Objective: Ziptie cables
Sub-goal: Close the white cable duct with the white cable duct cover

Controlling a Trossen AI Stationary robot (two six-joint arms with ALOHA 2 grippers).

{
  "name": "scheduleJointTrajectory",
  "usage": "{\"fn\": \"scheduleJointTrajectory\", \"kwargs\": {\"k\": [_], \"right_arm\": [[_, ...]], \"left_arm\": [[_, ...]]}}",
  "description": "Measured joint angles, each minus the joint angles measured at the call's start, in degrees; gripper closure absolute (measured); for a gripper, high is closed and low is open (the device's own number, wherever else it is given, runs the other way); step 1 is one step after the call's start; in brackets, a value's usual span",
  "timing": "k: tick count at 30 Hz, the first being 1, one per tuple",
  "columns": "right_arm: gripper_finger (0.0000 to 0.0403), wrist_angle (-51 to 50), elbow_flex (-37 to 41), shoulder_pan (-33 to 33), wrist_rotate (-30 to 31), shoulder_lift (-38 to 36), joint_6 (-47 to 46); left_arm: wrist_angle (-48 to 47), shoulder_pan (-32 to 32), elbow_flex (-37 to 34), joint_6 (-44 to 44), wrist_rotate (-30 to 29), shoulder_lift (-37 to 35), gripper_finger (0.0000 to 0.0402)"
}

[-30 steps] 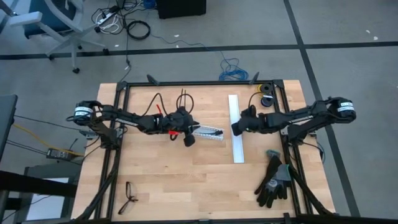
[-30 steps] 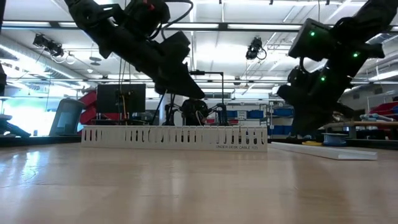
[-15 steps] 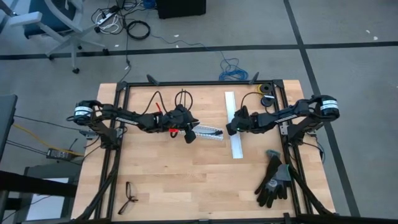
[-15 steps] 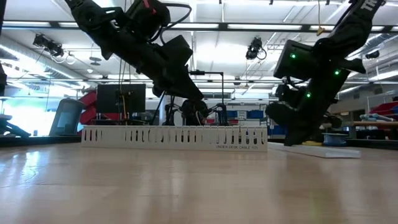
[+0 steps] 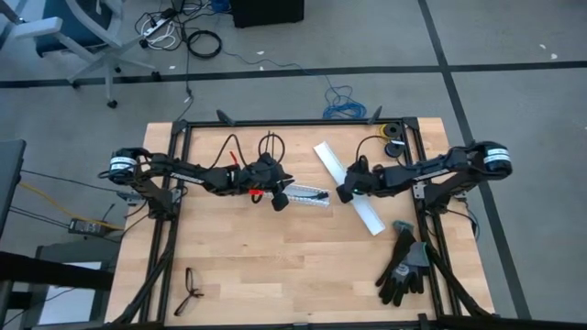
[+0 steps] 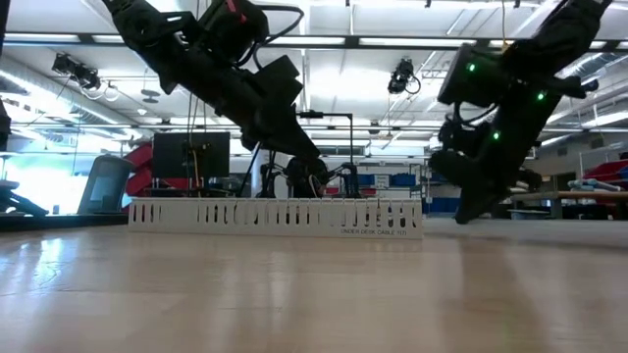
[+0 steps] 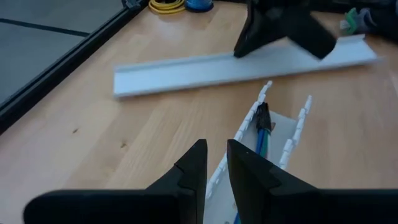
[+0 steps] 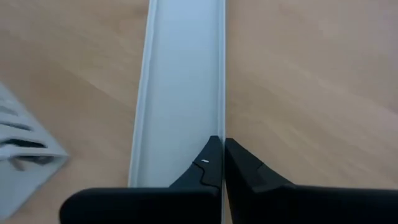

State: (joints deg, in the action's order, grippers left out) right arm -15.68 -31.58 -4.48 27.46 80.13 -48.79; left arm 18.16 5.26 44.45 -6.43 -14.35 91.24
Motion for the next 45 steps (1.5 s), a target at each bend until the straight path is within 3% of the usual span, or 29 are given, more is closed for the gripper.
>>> {"fn": "scheduleJointTrajectory", "kwargs": {"k": [14, 26, 34, 45], "right_arm": [[0.0403, -3.4, -0.1, 9.5, 4.4, -9.5, -0.5], [0.0403, -3.3, -0.1, 18.2, 6.6, -9.7, -1.2], [0.0403, -2.6, -0.1, 21.2, 7.4, -9.7, -2.1], [0.0403, 6.5, -0.2, 22.1, 7.1, -5.2, 6.7]], "left_arm": [[-0.3, 2.0, 0.0, 0.2, -0.1, 0.0, 0.0329], [-2.8, 5.6, 0.0, -3.4, 9.2, 0.0, 0.0328], [-2.8, 8.3, 0.0, -6.5, 11.5, 0.0, 0.0285], [-0.3, 13.0, 0.0, -20.1, 30.7, 0.0, 0.0243]]}}
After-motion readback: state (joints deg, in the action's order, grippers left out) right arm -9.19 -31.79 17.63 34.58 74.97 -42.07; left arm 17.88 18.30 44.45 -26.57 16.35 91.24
